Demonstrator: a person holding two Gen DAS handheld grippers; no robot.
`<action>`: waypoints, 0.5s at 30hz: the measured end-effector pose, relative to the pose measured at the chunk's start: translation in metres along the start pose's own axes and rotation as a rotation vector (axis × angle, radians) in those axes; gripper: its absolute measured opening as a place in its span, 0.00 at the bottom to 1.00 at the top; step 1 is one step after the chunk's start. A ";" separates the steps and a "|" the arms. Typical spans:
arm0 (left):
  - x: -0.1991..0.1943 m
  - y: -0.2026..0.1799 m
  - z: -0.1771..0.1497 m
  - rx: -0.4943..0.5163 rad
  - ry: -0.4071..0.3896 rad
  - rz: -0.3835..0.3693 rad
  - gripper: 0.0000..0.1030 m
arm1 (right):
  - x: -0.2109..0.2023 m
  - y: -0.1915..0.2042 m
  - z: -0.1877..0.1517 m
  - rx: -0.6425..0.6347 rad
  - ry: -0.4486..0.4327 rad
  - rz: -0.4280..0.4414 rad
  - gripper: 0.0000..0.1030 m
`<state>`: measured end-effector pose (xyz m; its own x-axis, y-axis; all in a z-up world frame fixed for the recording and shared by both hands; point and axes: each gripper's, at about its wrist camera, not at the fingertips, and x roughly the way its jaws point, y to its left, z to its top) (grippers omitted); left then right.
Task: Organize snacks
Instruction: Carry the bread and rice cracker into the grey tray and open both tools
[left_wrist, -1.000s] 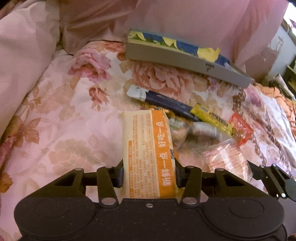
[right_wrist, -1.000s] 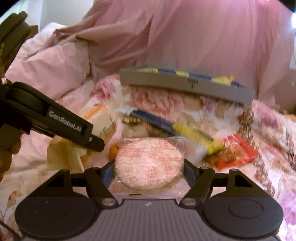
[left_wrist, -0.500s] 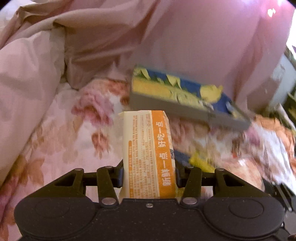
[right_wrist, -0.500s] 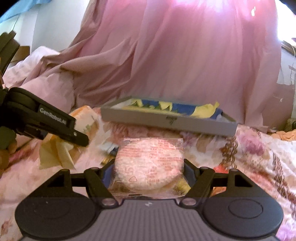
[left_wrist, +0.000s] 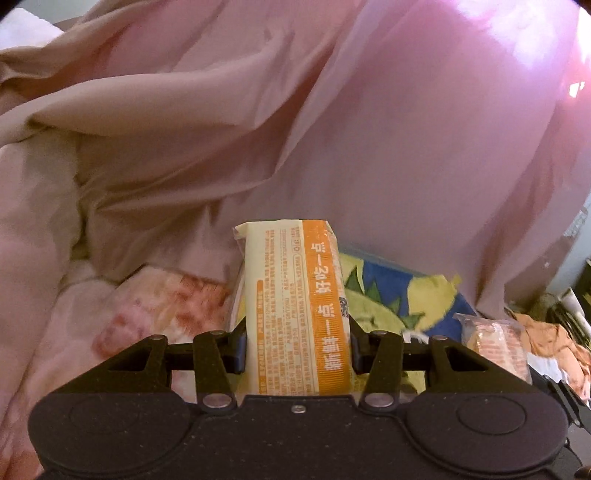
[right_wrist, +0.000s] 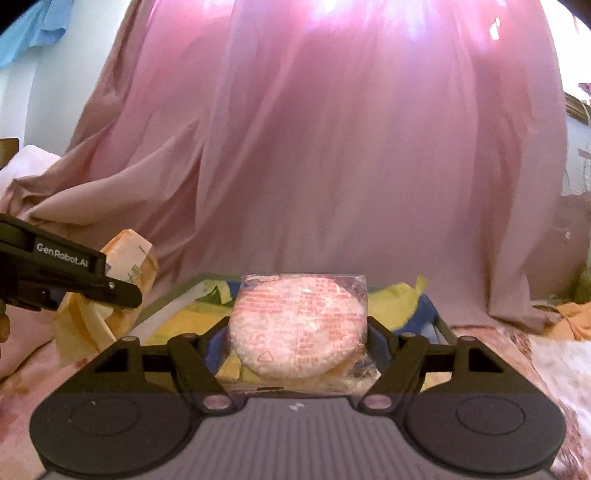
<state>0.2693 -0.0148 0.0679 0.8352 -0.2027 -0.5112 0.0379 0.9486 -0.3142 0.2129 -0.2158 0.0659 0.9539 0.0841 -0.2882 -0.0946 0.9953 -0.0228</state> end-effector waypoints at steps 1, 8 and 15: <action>0.008 -0.001 0.004 0.003 -0.002 0.000 0.49 | 0.012 -0.001 0.002 0.002 0.002 0.003 0.75; 0.054 -0.001 0.016 0.013 0.020 0.006 0.49 | 0.062 0.000 0.001 0.009 0.043 0.026 0.75; 0.080 0.004 0.011 0.031 0.080 0.034 0.49 | 0.090 0.000 -0.012 0.030 0.131 0.043 0.75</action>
<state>0.3426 -0.0245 0.0345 0.7899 -0.1877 -0.5838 0.0283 0.9621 -0.2711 0.2958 -0.2084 0.0288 0.9037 0.1211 -0.4107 -0.1238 0.9921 0.0202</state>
